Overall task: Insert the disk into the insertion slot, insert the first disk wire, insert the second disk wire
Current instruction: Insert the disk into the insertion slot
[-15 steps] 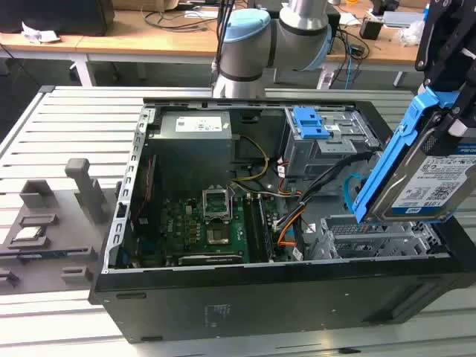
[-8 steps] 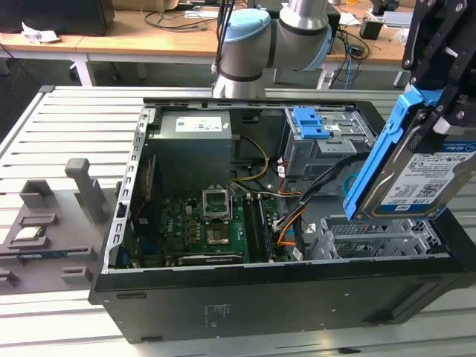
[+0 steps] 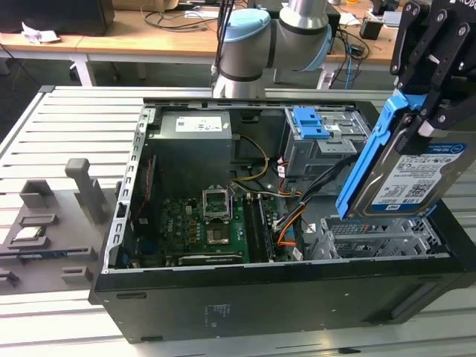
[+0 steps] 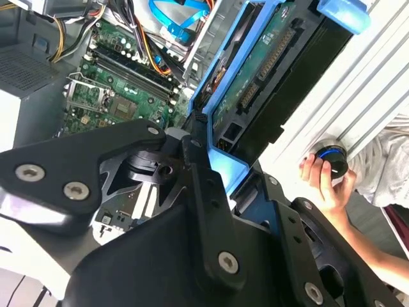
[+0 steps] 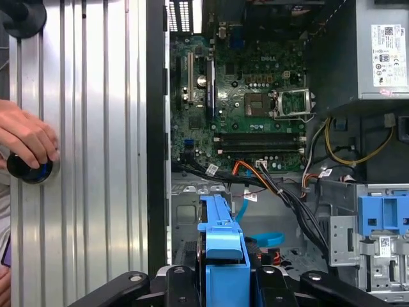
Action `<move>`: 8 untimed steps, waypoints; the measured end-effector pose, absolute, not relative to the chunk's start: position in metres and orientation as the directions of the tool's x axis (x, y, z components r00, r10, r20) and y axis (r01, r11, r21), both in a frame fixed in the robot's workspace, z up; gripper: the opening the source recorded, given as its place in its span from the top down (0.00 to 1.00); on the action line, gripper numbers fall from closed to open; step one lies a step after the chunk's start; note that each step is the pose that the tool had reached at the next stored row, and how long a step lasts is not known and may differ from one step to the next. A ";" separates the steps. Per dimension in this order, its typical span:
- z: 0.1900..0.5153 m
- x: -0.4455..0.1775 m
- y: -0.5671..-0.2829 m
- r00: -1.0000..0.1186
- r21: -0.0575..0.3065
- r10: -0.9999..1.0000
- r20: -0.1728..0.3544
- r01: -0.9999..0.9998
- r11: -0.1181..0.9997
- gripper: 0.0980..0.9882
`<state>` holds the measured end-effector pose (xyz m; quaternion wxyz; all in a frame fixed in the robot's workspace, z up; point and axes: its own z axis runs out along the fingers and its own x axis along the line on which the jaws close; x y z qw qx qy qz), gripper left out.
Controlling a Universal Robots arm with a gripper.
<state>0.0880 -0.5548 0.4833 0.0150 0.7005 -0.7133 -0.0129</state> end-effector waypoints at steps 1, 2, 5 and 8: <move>0.481 0.088 -0.555 -0.018 0.039 -1.000 0.003 -0.999 0.018 0.70; 0.480 0.088 -0.555 -0.018 0.039 -1.000 0.003 -0.999 0.018 0.70; 0.472 0.087 -0.555 -0.018 0.039 -1.000 0.003 -0.999 0.018 0.70; 0.464 0.087 -0.554 -0.018 0.039 -1.000 0.003 -0.999 0.018 0.70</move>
